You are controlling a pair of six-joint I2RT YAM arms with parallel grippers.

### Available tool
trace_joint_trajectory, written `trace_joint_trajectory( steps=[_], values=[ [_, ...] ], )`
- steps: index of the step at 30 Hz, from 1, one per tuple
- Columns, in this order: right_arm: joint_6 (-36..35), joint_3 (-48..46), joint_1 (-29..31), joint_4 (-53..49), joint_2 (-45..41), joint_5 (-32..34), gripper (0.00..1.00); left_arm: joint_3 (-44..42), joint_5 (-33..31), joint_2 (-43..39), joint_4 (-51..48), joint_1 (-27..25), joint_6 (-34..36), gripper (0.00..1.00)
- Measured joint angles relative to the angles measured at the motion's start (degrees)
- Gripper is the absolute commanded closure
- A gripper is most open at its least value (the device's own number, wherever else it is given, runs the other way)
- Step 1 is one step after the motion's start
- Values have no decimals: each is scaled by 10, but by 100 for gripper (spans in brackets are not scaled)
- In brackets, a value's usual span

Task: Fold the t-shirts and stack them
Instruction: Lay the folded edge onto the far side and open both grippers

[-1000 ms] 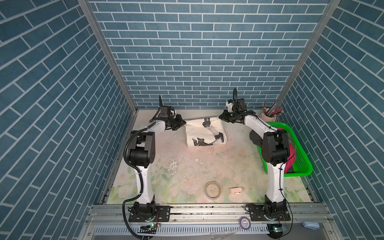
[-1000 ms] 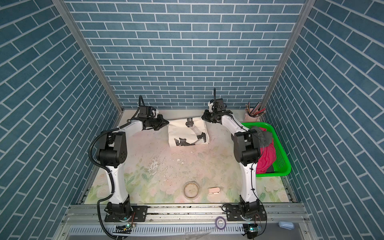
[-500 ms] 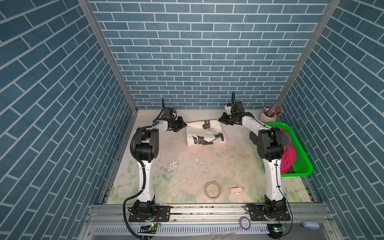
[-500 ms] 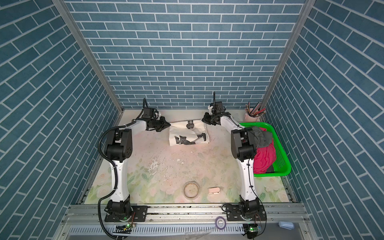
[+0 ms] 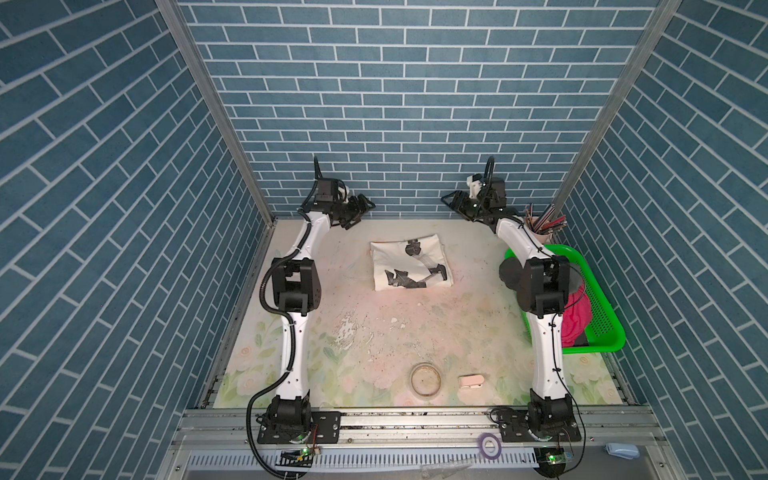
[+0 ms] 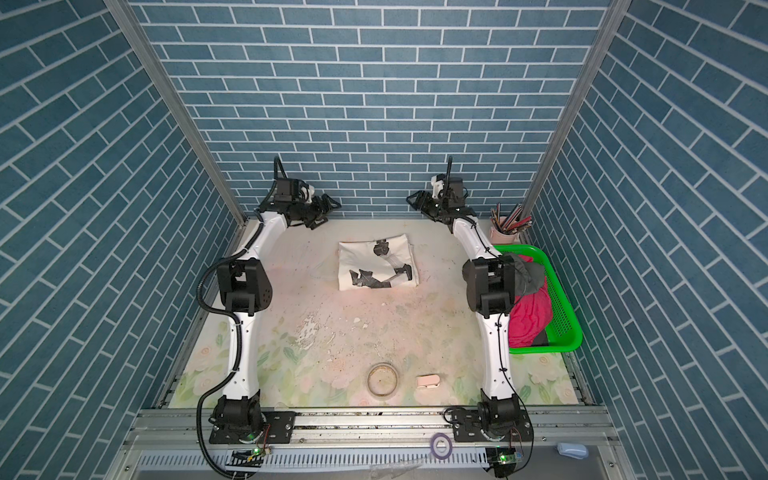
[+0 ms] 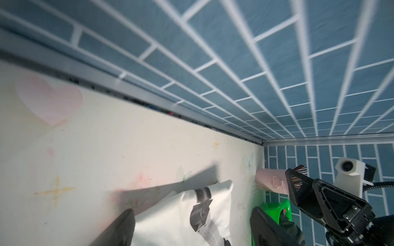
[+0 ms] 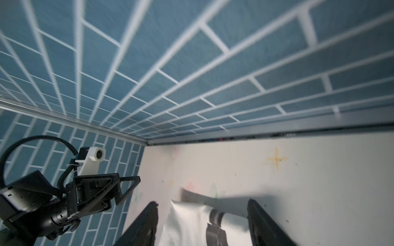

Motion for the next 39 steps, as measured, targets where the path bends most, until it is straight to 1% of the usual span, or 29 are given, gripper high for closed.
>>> trace_joint_trajectory(
  steps=[2,3,4,5,6,7,9,12,13,15,17,20,22,29,35,39],
  values=[
    [10,-32,-4,20,-36,-6,25,-60,-3,-68,12,5,-1,13],
    [11,-66,-3,33,-64,-9,20,-123,-2,-119,42,5,-7,13],
    [17,-97,0,40,-92,-12,19,-173,3,-161,66,2,-18,13],
    [18,-134,4,50,-123,-15,15,-231,12,-209,101,-5,-31,13],
    [21,-173,9,61,-156,-18,14,-276,20,-249,134,-16,-44,13],
    [22,-207,14,70,-187,-20,10,-315,30,-282,166,-30,-56,13],
    [25,-291,24,99,-253,-25,9,-387,45,-336,236,-65,-77,13],
    [26,-396,40,138,-326,-29,9,-500,64,-385,342,-112,-118,13],
    [29,-436,45,156,-345,-30,9,-558,68,-400,391,-124,-140,13],
    [38,-510,53,194,-369,-32,9,-647,72,-411,456,-133,-177,13],
    [51,-579,59,229,-370,-36,9,-713,68,-400,488,-134,-200,13],
    [72,-636,70,259,-343,-47,8,-757,59,-374,516,-134,-219,13],
    [85,-653,79,276,-319,-53,8,-773,56,-367,541,-137,-228,13],
    [115,-671,110,349,-261,-73,8,-803,48,-344,614,-141,-229,13],
    [115,-671,101,373,-216,-80,8,-834,46,-284,654,-126,-232,13],
    [115,-690,99,388,-210,-84,8,-848,49,-272,664,-116,-231,13]
  ],
)
